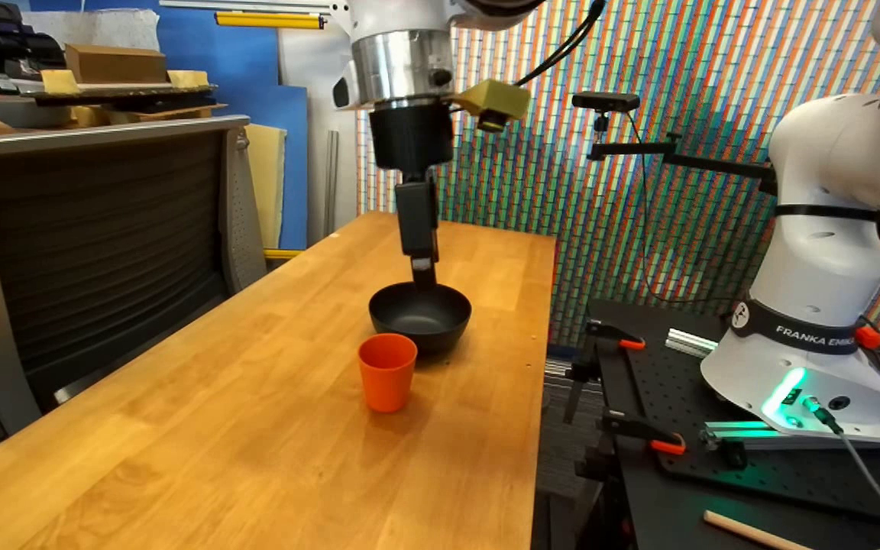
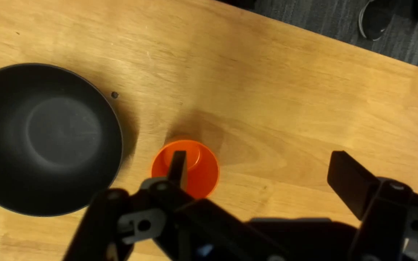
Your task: Put the orange cup in the black bowl
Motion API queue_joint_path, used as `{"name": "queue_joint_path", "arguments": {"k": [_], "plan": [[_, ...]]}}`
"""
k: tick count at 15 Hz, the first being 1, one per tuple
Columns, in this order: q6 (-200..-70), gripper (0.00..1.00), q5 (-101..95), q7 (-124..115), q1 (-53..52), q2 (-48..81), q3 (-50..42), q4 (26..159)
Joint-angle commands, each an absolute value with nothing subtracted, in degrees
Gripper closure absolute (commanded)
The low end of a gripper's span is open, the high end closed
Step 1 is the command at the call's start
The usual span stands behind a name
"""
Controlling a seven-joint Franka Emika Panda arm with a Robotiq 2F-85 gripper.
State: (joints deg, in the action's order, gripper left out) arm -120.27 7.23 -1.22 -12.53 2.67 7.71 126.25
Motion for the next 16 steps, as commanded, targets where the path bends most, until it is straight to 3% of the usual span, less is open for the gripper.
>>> {"name": "queue_joint_path", "arguments": {"k": [1, 16], "plan": [[-117.3, 0.00, 3.9, -4.0, -12.7, 14.3, 9.4, 114.5], [-113.5, 0.00, 5.3, -7.0, -12.1, 31.4, 8.4, 103.3]]}}
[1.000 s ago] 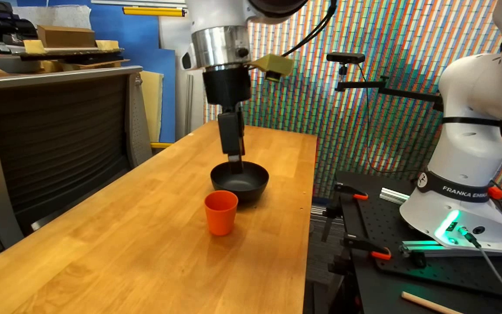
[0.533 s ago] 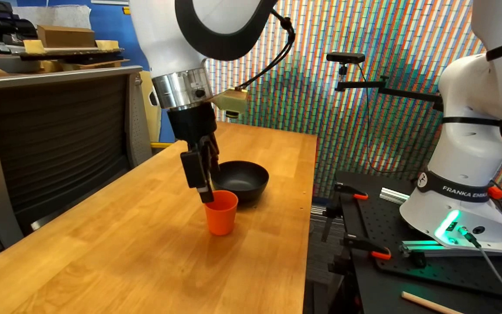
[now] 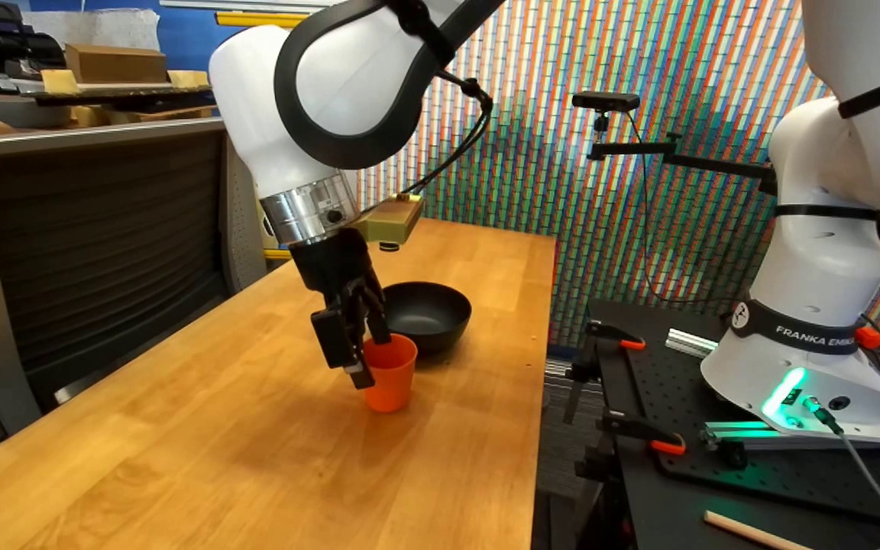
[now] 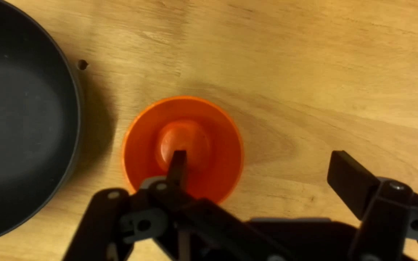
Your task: Put the orange cup in the black bowl
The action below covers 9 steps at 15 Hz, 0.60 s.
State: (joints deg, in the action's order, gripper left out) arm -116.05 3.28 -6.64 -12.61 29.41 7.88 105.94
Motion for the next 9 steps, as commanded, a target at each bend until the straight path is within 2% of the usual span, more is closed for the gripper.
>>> {"name": "queue_joint_path", "arguments": {"k": [1, 2, 4, 9], "plan": [[-113.8, 0.00, 5.6, -7.1, -12.2, 32.0, 8.4, 103.2], [-114.5, 0.00, 5.2, -7.5, -12.5, 32.7, 8.1, 103.4], [-115.1, 0.28, 4.5, -8.9, -13.0, 34.0, 7.5, 103.2], [-115.9, 0.67, 4.8, -10.8, -12.9, 35.4, 7.3, 103.4]]}}
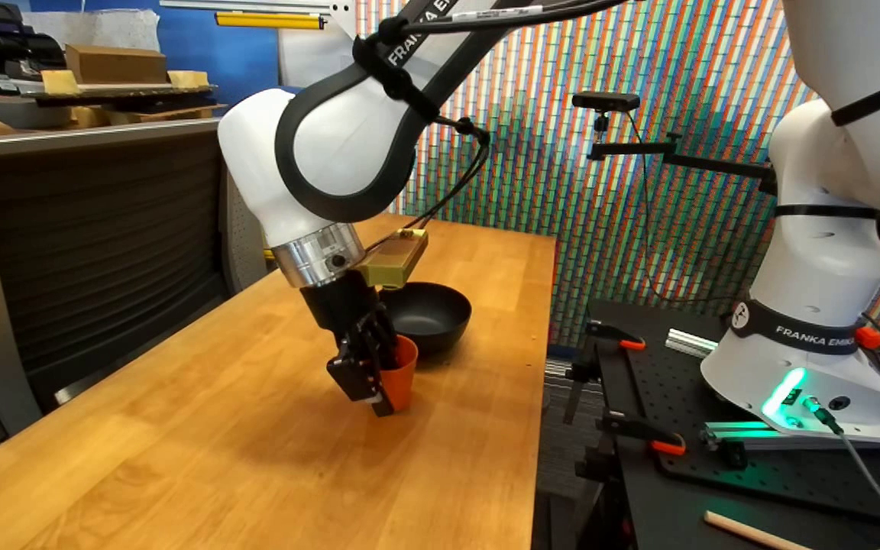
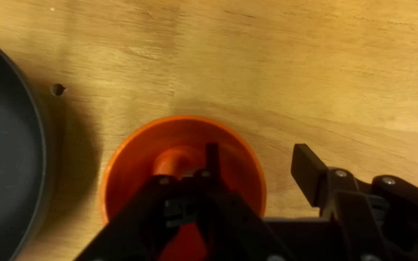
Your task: Put the orange cup in the black bowl
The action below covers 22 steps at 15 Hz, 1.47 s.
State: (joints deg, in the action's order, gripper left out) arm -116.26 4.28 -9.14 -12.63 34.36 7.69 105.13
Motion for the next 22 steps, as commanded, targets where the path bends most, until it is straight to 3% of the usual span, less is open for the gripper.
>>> {"name": "queue_joint_path", "arguments": {"k": [1, 4, 5, 10, 18, 22], "plan": [[-115.8, 0.74, 4.8, -11.1, -12.9, 35.4, 7.2, 103.4], [-115.9, 0.98, 4.8, -12.1, -12.9, 34.6, 7.0, 103.8], [-116.0, 1.00, 4.8, -12.4, -12.9, 34.4, 7.0, 103.9], [-115.1, 0.99, 3.4, -15.6, -13.5, 30.9, 5.8, 104.8], [-112.6, 0.99, -3.4, -32.9, -14.2, 13.8, 2.0, 114.6], [-112.6, 0.99, -6.3, -41.2, -13.0, 12.7, 1.4, 118.1]]}}
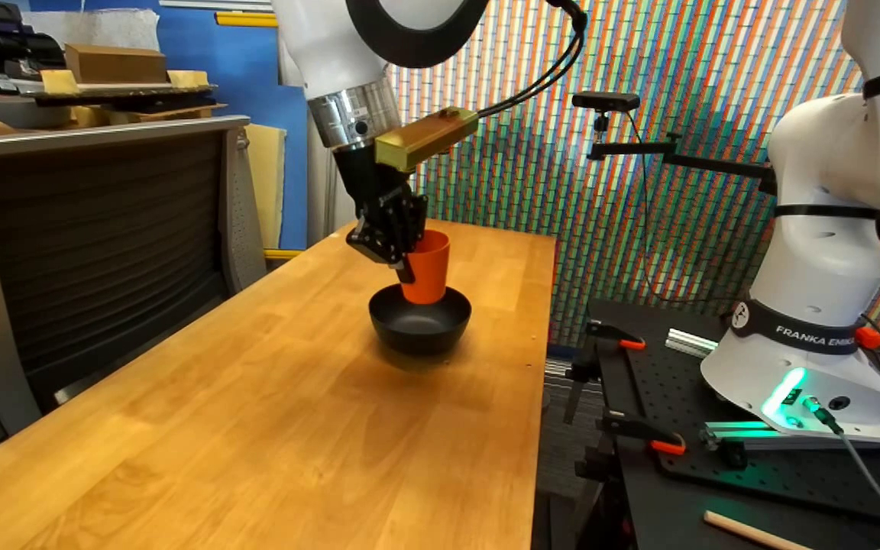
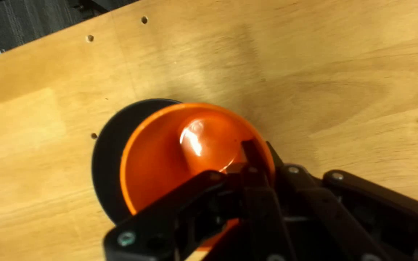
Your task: Put the orange cup in the black bowl
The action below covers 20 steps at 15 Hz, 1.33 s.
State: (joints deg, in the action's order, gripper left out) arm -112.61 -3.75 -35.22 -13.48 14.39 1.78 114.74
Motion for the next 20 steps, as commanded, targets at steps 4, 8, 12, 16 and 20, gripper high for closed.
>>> {"name": "queue_joint_path", "arguments": {"k": [4, 8, 12, 16, 20], "plan": [[-114.4, 0.99, -8.0, -43.9, -11.7, 17.1, 0.8, 117.5], [-115.8, 0.99, -9.5, -45.0, -11.0, 21.3, -0.5, 115.0], [-117.5, 0.99, -9.6, -44.1, -10.4, 24.7, -1.7, 112.3], [-120.7, 0.98, -7.8, -42.2, -9.7, 27.3, -1.5, 110.8], [-125.6, 0.53, -5.3, -40.8, -9.2, 27.6, -1.0, 111.9]]}}
